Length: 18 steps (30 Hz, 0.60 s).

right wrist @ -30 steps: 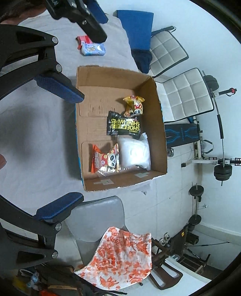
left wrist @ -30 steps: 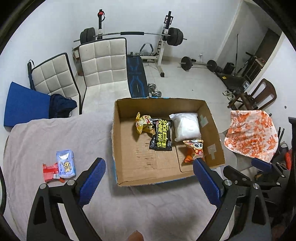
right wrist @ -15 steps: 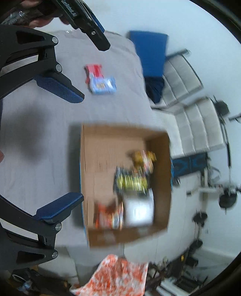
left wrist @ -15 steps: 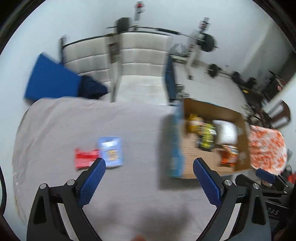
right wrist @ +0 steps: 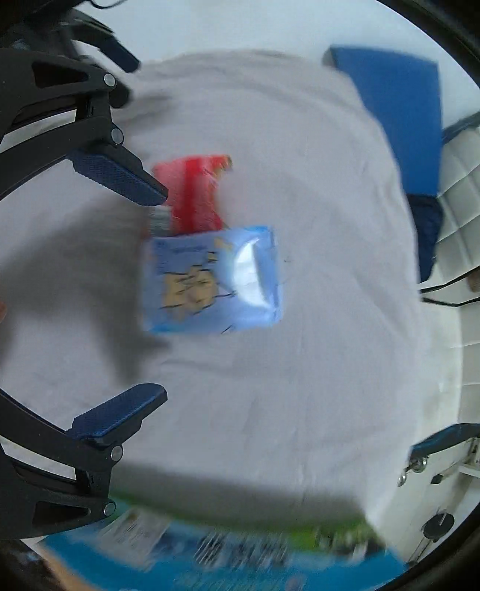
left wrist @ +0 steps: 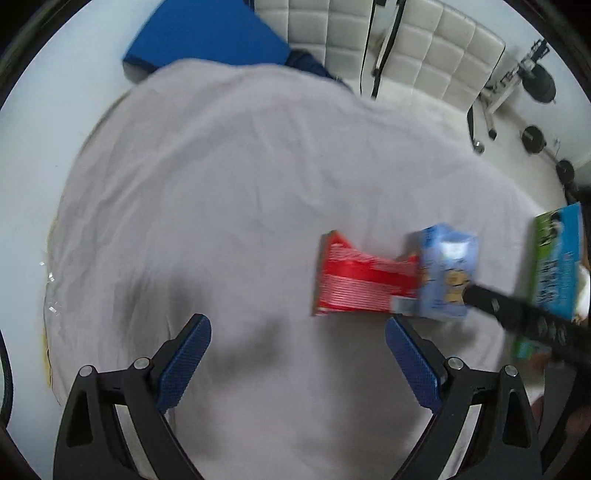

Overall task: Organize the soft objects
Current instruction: 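Grasp the red packet with the left tool while the right tool grasps the blue tissue pack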

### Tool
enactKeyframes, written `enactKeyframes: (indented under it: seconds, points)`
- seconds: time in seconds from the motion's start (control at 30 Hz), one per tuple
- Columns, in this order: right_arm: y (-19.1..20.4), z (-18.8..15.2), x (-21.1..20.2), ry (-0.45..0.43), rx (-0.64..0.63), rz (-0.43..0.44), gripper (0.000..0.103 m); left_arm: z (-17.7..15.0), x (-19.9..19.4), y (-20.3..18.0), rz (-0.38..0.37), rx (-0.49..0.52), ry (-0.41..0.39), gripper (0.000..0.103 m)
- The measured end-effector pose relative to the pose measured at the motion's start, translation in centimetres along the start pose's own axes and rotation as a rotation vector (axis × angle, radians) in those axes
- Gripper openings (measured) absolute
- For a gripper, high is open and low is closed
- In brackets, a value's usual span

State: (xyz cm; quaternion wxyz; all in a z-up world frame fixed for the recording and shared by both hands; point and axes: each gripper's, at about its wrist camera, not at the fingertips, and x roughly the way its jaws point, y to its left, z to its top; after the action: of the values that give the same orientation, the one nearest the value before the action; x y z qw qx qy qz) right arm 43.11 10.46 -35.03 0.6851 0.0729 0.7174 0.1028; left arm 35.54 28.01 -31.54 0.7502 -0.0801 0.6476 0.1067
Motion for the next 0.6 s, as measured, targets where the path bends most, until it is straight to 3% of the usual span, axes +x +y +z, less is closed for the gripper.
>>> enactKeyframes:
  seconds: [0.17, 0.2, 0.27, 0.37, 0.47, 0.6]
  points:
    - [0.6, 1.7, 5.4, 0.076, 0.019, -0.040, 0.093, 0.7, 3.1, -1.3, -0.018, 0.206, 0.006, 0.097]
    - [0.6, 1.7, 5.4, 0.068, 0.008, -0.058, 0.090, 0.9, 3.6, -1.8, -0.027, 0.242, 0.013, 0.097]
    - [0.5, 1.5, 5.3, 0.083, -0.021, -0.101, 0.071, 1.4, 4.2, -2.6, -0.062, 0.315, 0.026, 0.097]
    - [-0.9, 1.0, 4.8, 0.119, -0.034, -0.157, 0.071, 2.1, 4.9, -4.8, -0.075, 0.467, 0.032, 0.097]
    - [-2.5, 0.3, 4.1, 0.130, -0.048, -0.204, 0.071, 2.0, 5.9, -7.7, -0.028, 0.697, 0.021, 0.097]
    - [-3.6, -0.4, 3.9, 0.142, -0.043, -0.200, 0.071, 1.5, 7.9, -10.2, -0.044, 0.885, 0.126, 0.097]
